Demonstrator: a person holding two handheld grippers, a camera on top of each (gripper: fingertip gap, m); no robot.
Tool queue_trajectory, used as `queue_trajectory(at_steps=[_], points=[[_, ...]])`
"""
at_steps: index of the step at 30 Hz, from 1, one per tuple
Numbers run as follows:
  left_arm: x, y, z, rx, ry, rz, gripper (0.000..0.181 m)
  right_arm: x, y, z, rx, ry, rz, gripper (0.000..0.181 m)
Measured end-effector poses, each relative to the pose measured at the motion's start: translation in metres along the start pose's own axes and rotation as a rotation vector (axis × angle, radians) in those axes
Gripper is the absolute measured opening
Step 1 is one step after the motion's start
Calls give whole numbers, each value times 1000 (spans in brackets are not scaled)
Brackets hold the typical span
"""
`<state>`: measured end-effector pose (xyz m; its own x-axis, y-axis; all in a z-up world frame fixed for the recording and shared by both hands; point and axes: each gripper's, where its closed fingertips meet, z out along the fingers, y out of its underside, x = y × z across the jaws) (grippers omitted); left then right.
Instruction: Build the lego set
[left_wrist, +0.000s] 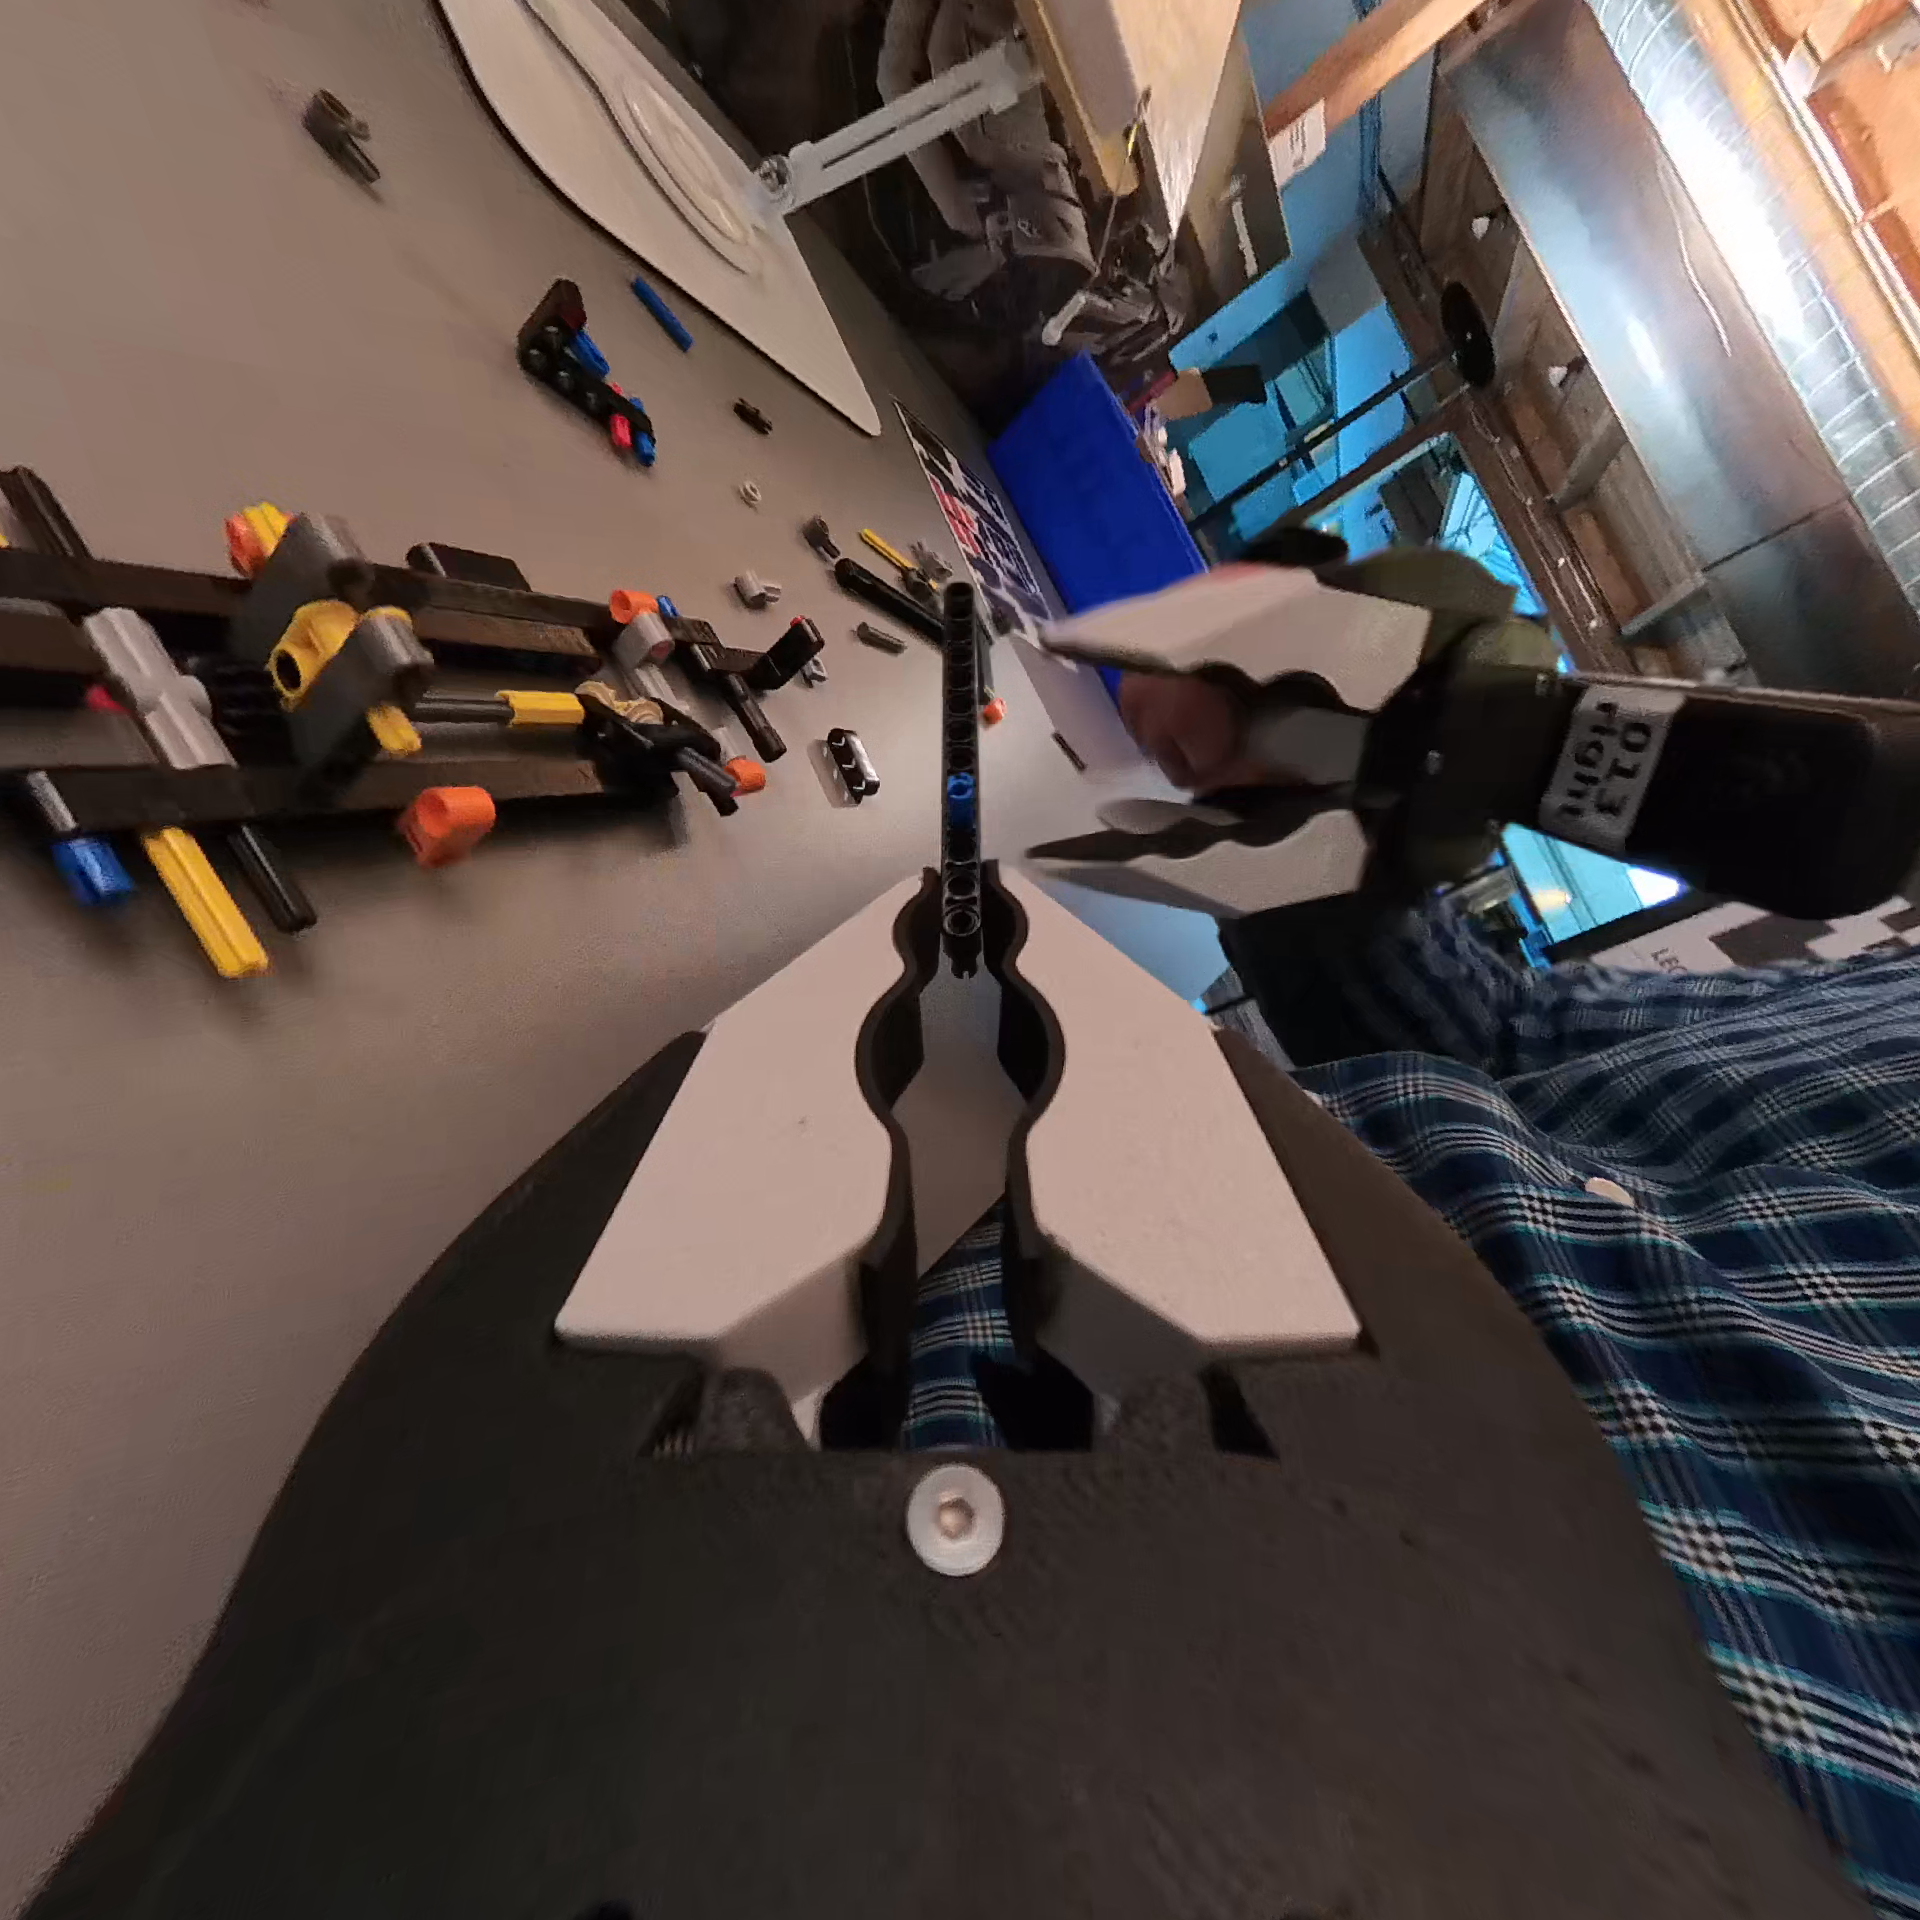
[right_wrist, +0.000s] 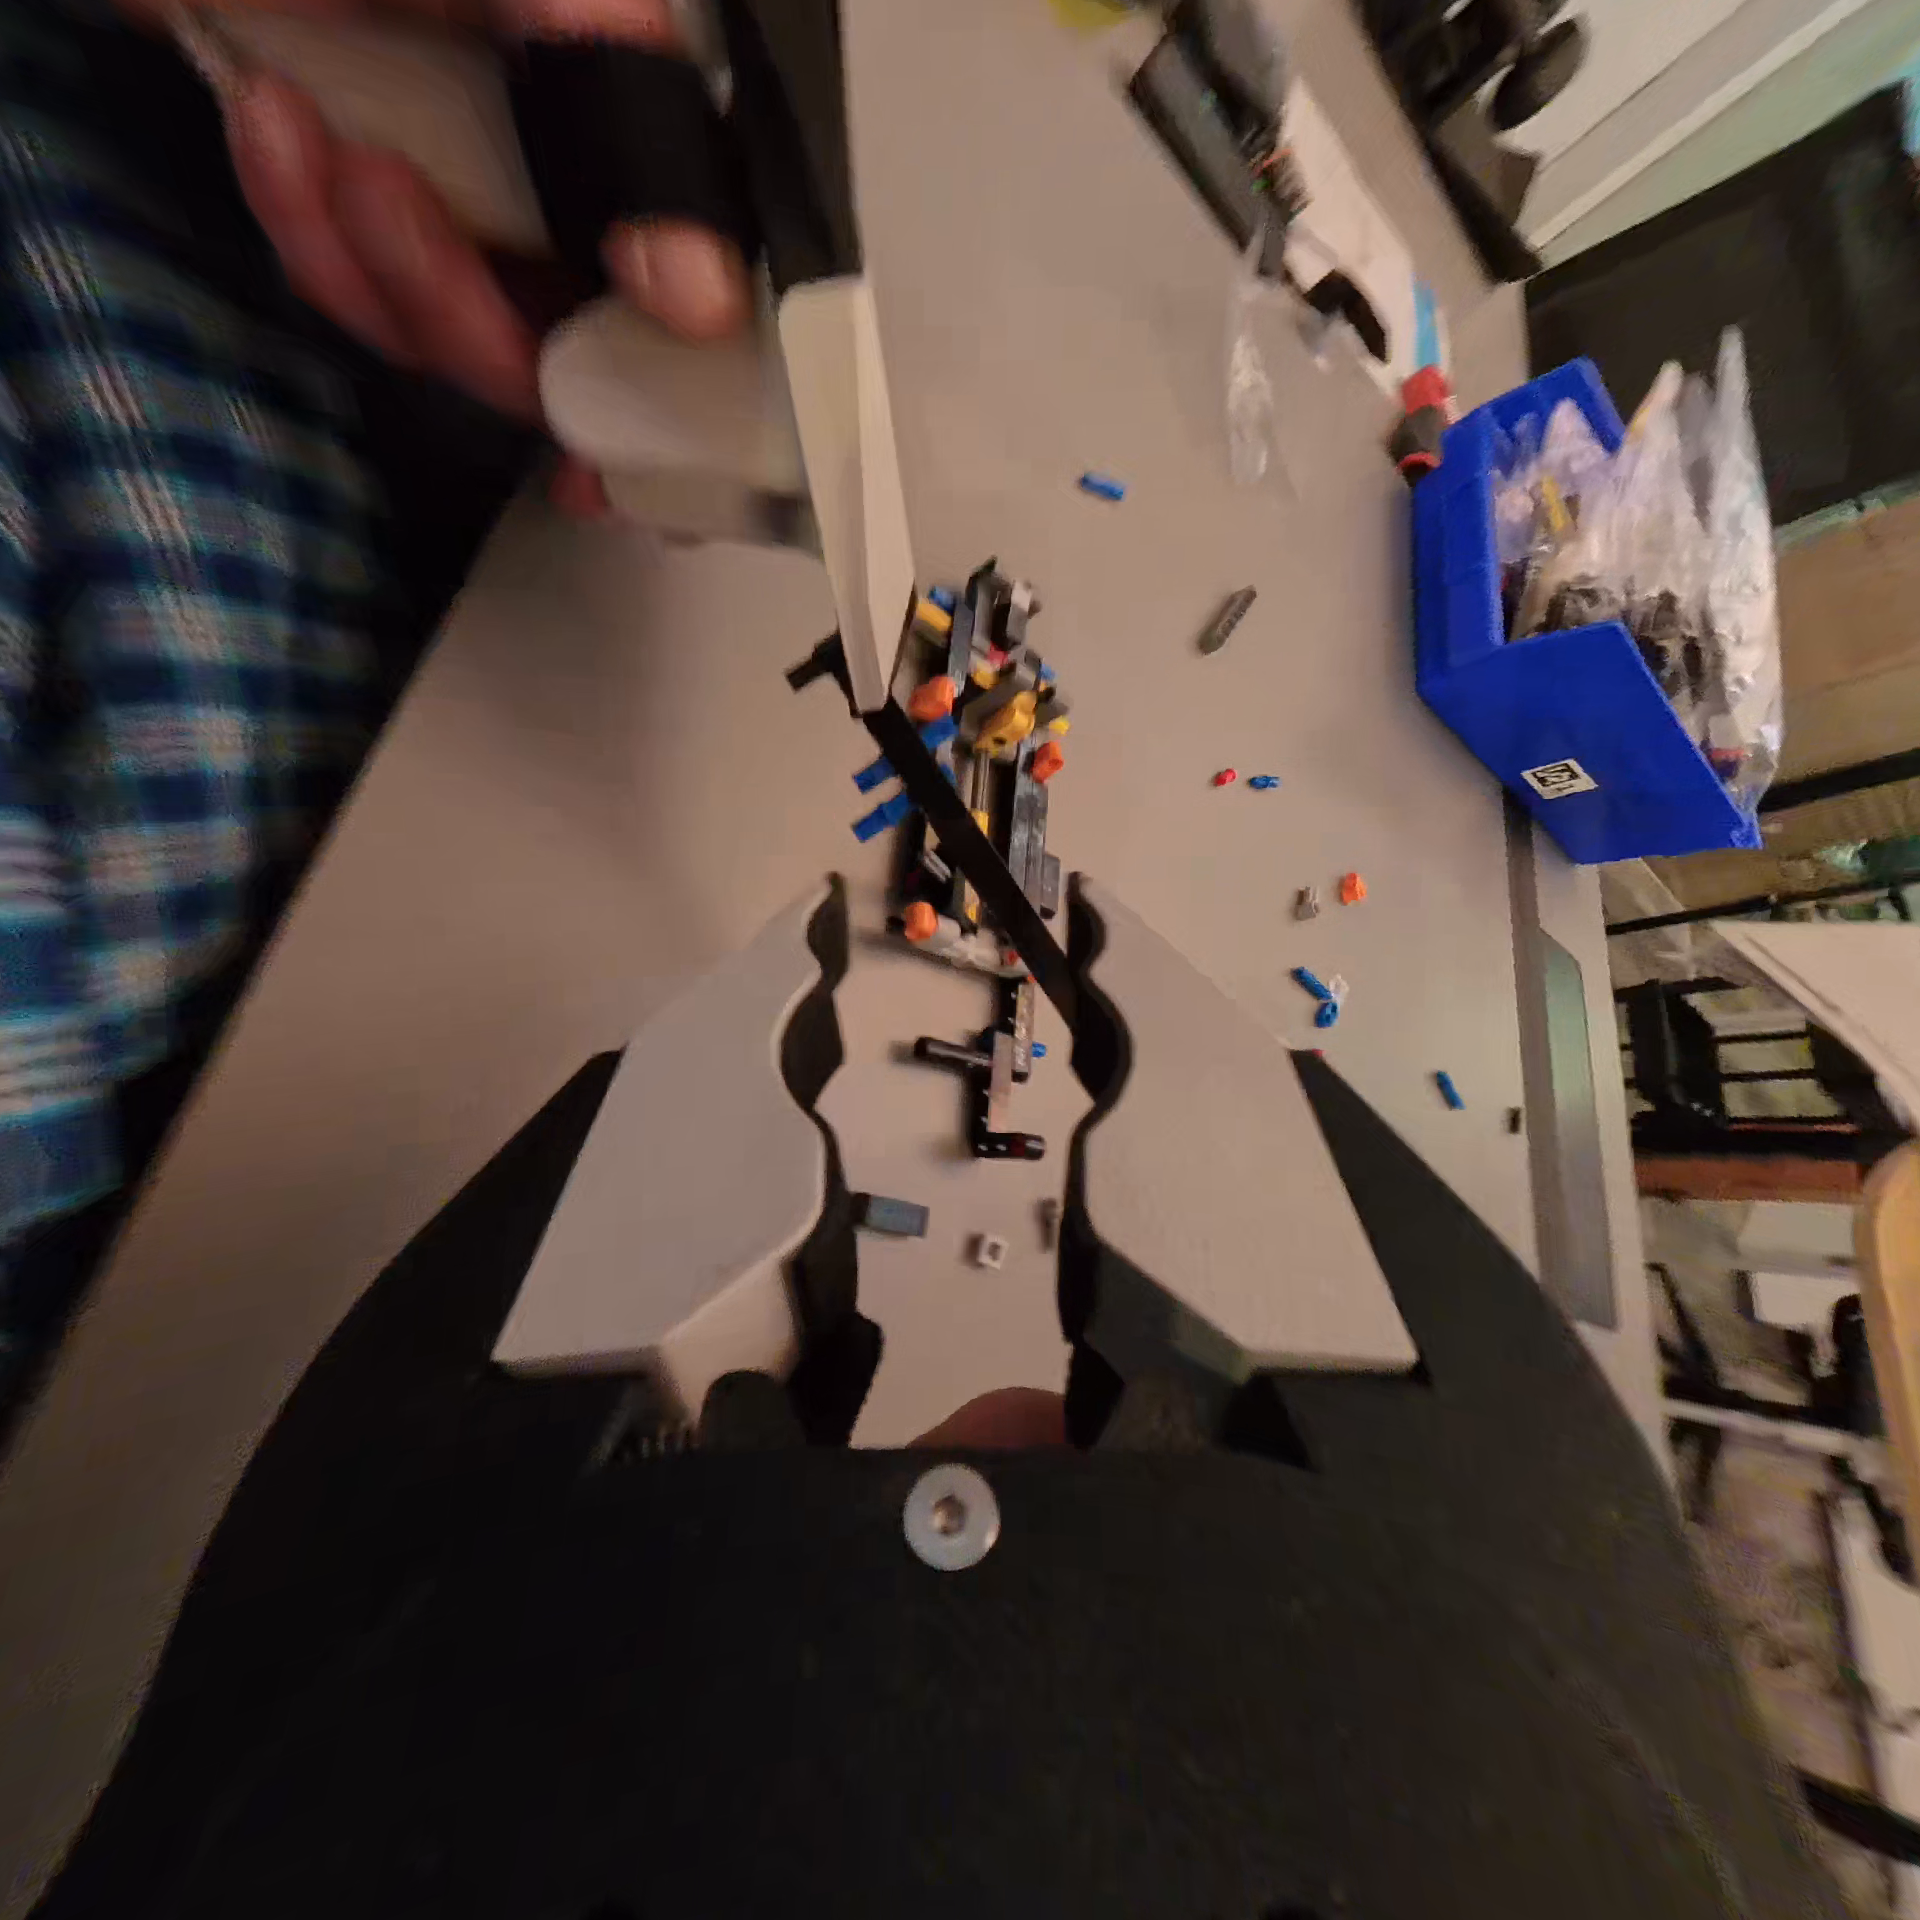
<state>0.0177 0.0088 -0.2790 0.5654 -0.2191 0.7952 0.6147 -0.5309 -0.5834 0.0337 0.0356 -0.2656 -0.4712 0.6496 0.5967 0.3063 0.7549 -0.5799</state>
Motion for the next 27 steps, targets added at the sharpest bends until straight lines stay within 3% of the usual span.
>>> queue_trajectory(at_steps=[2, 10, 18, 27], points=[[0, 5, 0, 5, 15, -35, 6, -8, -14, -13, 93, -12, 154, 12], [-2, 2, 8, 84, 41, -106, 6, -26, 7, 5, 131, -191, 817, 15], [1, 2, 18, 79, 50, -89, 6, -19, 10, 15, 167, -200, 905, 10], [7, 0, 20, 78, 70, -36, 7, -12, 12, 16, 157, -182, 809, 1]])
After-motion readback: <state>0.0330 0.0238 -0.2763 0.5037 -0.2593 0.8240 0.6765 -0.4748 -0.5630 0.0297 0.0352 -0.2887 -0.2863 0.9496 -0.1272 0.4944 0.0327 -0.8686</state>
